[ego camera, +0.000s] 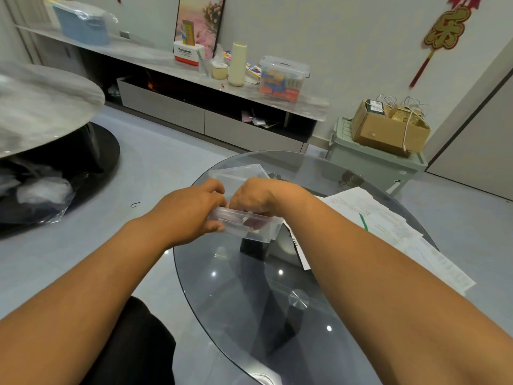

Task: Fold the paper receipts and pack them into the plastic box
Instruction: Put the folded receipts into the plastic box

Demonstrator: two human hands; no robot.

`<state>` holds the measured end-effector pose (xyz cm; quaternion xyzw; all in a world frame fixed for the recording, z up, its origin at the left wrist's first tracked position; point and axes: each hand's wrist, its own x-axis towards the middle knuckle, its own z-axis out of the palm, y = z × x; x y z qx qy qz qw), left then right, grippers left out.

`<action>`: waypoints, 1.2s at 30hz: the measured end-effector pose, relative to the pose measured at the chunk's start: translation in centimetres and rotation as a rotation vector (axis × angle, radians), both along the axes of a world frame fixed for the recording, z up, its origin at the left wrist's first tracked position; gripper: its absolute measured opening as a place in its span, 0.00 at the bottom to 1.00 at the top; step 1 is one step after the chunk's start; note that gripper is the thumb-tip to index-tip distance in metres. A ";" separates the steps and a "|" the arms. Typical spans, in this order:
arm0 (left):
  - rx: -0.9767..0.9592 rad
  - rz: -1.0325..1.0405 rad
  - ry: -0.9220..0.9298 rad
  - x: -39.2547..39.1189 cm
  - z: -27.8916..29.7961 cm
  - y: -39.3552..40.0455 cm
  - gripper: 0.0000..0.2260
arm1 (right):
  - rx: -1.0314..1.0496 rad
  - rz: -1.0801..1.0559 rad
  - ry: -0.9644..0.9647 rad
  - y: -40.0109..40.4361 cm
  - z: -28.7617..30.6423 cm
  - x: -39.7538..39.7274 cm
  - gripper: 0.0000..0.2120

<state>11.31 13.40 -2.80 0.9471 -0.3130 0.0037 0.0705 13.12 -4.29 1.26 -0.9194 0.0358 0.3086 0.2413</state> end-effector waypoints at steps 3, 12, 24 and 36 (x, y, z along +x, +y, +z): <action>0.063 0.016 -0.012 0.0 0.2 -0.2 0.19 | -0.077 -0.013 0.083 1.0 0.6 -0.2 0.12; 0.190 0.030 0.001 0.3 0.9 -1.4 0.17 | 0.018 -0.103 0.055 1.1 1.4 -1.2 0.14; 0.261 -0.003 -0.022 1.2 2.2 -0.2 0.26 | 0.201 -0.254 -0.647 -3.6 3.6 -4.6 0.14; 0.436 0.077 -0.251 -1.1 4.1 -1.3 0.43 | 0.182 -0.618 -0.671 -16.6 -0.1 -12.3 0.09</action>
